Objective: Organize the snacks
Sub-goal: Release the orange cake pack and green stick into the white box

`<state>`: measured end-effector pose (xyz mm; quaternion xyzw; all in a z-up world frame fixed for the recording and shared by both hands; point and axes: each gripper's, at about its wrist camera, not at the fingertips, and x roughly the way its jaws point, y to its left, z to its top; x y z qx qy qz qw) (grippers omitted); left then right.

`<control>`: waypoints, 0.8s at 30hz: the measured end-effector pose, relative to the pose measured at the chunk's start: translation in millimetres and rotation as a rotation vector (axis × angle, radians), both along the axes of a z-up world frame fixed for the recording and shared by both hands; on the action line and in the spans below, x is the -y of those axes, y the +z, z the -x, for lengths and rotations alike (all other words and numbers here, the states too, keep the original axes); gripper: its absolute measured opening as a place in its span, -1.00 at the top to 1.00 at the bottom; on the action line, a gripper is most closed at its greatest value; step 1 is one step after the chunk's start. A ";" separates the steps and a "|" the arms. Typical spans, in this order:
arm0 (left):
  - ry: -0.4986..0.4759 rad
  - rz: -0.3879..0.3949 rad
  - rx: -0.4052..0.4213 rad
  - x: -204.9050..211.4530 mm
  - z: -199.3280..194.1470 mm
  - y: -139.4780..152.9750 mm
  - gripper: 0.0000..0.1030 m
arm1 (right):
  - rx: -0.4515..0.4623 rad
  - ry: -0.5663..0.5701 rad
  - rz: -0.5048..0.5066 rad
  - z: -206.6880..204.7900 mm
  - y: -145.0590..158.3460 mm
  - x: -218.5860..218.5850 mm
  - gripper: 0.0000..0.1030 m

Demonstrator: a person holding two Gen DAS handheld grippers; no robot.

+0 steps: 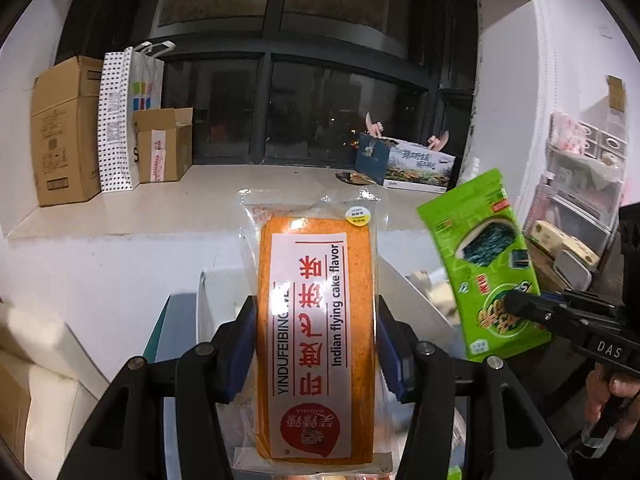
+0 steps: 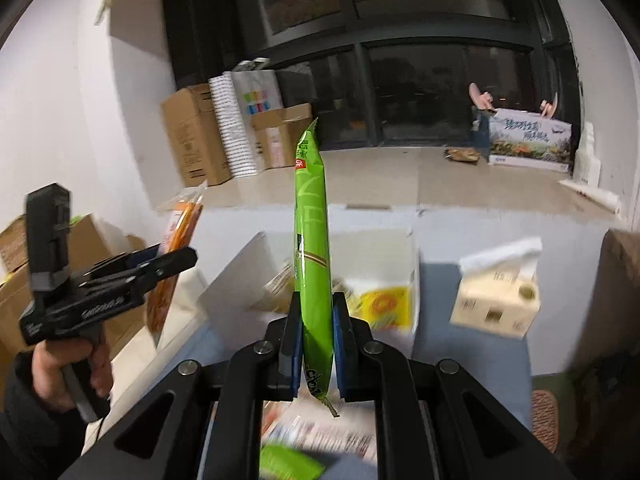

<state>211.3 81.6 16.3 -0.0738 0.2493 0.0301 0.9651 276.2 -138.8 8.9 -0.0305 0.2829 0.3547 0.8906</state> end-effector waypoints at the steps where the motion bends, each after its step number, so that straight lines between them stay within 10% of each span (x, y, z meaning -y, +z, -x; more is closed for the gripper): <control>1: 0.005 -0.010 -0.014 -2.3 -15.6 -1.6 -0.13 | -0.012 -0.003 0.007 -8.9 0.6 -5.2 0.75; 6: 0.021 -0.061 -0.066 -8.7 -66.8 -12.3 -0.15 | -0.046 -0.067 0.105 -65.8 -10.2 -34.1 0.75; 11: 0.076 -0.017 -0.119 -22.4 -88.7 -26.7 -1.00 | -0.106 -0.073 0.146 -95.3 -28.7 -44.1 0.57; 13: 0.083 -0.016 -0.117 -25.5 -84.5 -29.4 -1.00 | -0.073 -0.109 0.175 -93.9 -31.5 -44.3 -1.00; 24: 0.072 -0.027 -0.090 -21.7 -46.9 -19.0 -1.00 | -0.029 -0.081 0.101 -66.4 -17.9 -30.5 -1.00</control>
